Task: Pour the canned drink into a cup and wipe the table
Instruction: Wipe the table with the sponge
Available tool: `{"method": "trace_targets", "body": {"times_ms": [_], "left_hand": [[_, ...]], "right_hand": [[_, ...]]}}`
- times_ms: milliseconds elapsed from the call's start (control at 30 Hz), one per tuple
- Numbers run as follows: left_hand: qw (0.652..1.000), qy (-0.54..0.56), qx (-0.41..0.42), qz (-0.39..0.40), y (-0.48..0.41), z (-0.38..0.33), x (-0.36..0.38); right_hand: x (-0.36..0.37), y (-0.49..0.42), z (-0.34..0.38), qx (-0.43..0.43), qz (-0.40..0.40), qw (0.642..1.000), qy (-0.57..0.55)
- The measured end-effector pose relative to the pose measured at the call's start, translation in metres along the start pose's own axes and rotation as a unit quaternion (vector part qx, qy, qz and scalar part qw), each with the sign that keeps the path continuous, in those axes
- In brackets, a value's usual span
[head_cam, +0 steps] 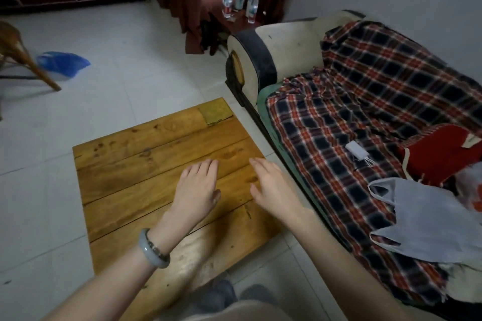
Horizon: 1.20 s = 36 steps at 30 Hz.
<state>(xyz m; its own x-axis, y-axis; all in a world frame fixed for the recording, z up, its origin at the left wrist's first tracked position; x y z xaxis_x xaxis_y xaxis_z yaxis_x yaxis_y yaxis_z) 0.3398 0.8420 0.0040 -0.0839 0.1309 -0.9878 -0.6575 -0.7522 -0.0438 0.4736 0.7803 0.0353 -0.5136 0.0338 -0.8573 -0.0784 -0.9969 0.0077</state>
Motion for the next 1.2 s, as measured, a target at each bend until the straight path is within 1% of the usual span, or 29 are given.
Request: {"method": "trace_targets", "body": {"times_ms": [233,333,433,667,767,900,1100,1200], "left_hand": [[0.999,0.011,-0.040,0.022,-0.047,0.032,0.024],[0.997,0.025,-0.063,0.033,-0.066,0.048,0.039],[0.996,0.015,-0.086,0.034,-0.088,0.062,0.050],[0.983,0.012,-0.173,0.062,-0.153,0.095,0.096],[0.979,0.020,-0.189,0.077,-0.187,0.106,0.124],[0.981,0.027,-0.182,0.067,-0.237,0.114,0.162],[0.990,0.047,-0.127,0.050,-0.303,0.117,0.246],[0.993,0.048,-0.098,0.047,-0.330,0.114,0.288]], "right_hand": [[0.008,-0.069,-0.023,-0.014,0.043,0.999,-0.012],[0.012,-0.100,-0.032,-0.029,0.058,0.998,-0.018],[0.016,-0.136,-0.046,-0.048,0.069,0.996,-0.016],[0.037,-0.239,-0.101,-0.056,0.120,0.991,-0.031],[0.052,-0.286,-0.130,-0.061,0.129,0.989,-0.031],[0.075,-0.347,-0.171,-0.105,0.110,0.987,-0.046],[0.142,-0.430,-0.213,-0.146,0.150,0.977,-0.044],[0.178,-0.462,-0.229,-0.156,0.151,0.975,-0.044]]}}
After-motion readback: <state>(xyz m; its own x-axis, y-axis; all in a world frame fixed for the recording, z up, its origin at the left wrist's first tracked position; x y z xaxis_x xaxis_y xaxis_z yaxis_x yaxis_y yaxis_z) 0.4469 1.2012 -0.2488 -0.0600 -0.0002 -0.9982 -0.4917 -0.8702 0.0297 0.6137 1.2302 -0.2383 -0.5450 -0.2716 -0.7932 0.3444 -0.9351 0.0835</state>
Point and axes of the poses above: each hand's wrist, its own y-axis away from the middle knuckle, its own x-axis out of the palm, z = x × y, the point moved 7 cm from there along -y, towards the middle knuckle, and after that the axes turned 13 degrees about -y, right-handed, at the moved point
